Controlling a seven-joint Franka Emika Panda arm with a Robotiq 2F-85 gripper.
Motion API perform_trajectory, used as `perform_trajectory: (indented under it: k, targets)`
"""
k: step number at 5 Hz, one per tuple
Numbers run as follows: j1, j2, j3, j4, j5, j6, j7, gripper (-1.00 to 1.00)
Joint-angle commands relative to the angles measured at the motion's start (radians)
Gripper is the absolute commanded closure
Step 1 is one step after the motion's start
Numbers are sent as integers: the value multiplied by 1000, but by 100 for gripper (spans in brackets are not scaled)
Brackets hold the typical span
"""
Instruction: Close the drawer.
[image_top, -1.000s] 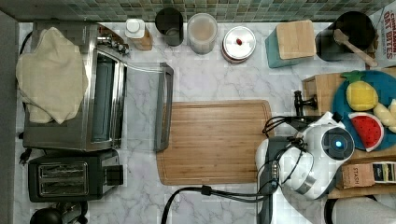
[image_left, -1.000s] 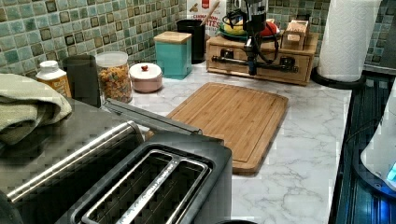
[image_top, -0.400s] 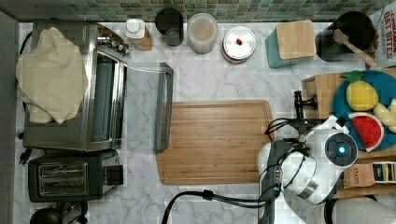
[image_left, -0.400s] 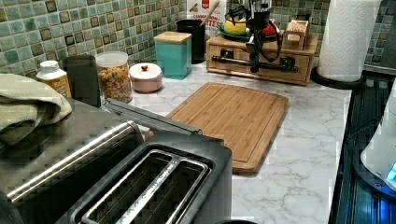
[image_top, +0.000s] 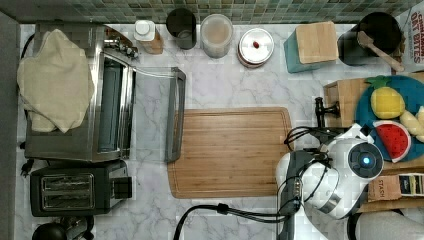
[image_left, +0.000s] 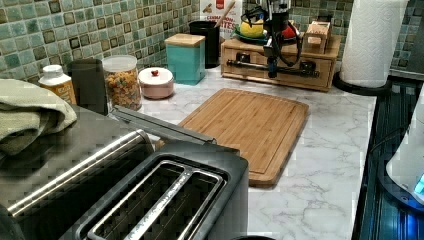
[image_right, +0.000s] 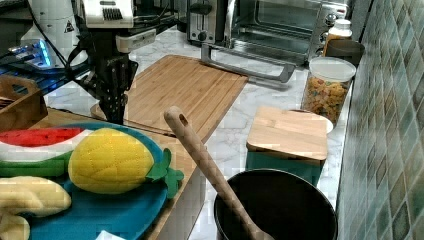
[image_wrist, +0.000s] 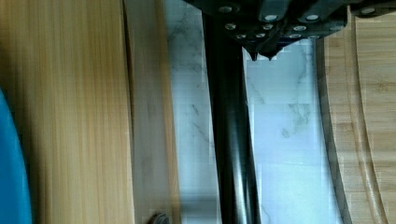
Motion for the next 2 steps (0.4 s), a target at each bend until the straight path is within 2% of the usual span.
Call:
perform_trajectory:
  k: [1,2]
  targets:
    - [-83,-69,-100,115,-30,49,16,100]
    - [-71,-69,-112,115,-27,50,15,100]
